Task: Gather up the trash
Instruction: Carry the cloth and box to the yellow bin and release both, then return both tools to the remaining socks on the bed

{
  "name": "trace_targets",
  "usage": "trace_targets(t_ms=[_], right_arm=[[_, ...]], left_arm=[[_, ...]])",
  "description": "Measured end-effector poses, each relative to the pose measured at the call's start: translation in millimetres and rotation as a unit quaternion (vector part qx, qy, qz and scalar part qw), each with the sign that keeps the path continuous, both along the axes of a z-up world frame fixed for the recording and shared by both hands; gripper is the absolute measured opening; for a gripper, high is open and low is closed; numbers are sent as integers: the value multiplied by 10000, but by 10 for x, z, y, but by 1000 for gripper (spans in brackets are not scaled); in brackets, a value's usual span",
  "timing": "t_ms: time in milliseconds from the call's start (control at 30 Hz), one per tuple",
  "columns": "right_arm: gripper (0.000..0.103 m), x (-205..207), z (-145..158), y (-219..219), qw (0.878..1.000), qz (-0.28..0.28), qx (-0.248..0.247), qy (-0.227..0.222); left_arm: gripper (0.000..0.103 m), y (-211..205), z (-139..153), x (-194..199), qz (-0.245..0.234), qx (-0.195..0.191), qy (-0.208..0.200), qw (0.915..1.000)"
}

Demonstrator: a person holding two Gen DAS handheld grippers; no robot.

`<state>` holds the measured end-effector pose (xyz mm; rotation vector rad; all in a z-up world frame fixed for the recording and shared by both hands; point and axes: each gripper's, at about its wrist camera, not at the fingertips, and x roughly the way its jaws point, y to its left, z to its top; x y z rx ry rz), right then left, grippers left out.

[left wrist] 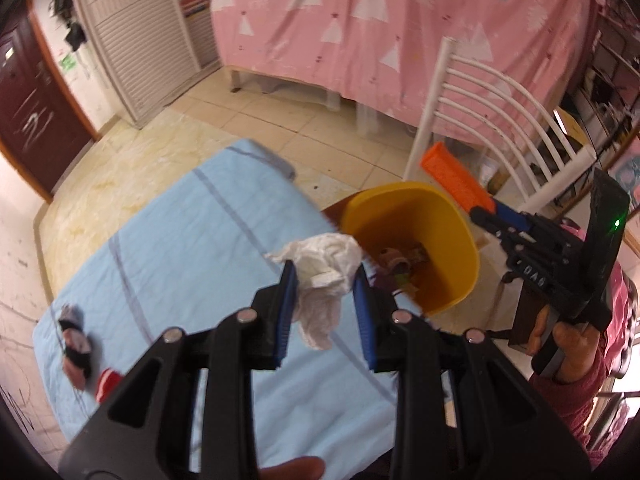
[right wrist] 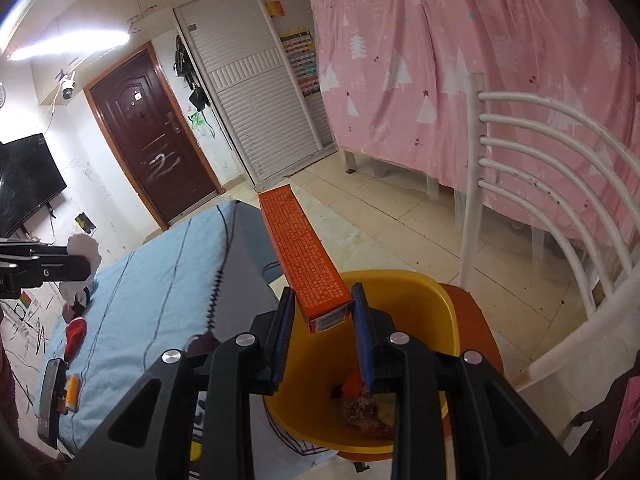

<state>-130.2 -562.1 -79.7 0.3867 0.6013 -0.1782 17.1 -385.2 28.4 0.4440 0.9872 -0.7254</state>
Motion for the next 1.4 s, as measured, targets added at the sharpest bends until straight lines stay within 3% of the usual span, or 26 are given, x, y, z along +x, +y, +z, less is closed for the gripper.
trace_targets(t_ms=[367, 467, 533, 567, 867, 1067, 1167, 1233, 1300, 1400], right_arm=[[23, 51, -411, -236, 9992, -101, 308, 241], [23, 67, -495, -272, 9987, -138, 390, 295], [23, 65, -525, -281, 9984, -173, 445, 297], [23, 49, -533, -286, 9983, -184, 463, 293], [23, 42, -440, -220, 9987, -171, 419, 232], [24, 94, -291, -120, 9993, 15, 338, 139], [25, 101, -168, 3, 9995, 187, 233, 44], [32, 102, -71, 110, 9993, 325, 152, -54], [53, 129, 8, 206, 9989, 438, 104, -132], [74, 176, 135, 410, 9972, 692, 33, -286]], left_arm=[[27, -863, -399, 11, -358, 169, 340, 9986], [38, -1032, -446, 41, -383, 114, 443, 9982], [56, -1098, -444, 62, -327, 89, 430, 9985], [56, -1118, -439, 68, -314, 58, 436, 9985], [57, -1021, -430, 53, -281, 121, 397, 9987], [57, -825, -269, 70, -195, 2, 320, 9993], [65, -692, -153, 93, -97, -80, 287, 9995], [68, -509, -33, 124, -12, -168, 184, 9997], [70, -325, 55, 167, 114, -224, 103, 9996], [72, -16, 160, 255, 367, -245, 34, 9990]])
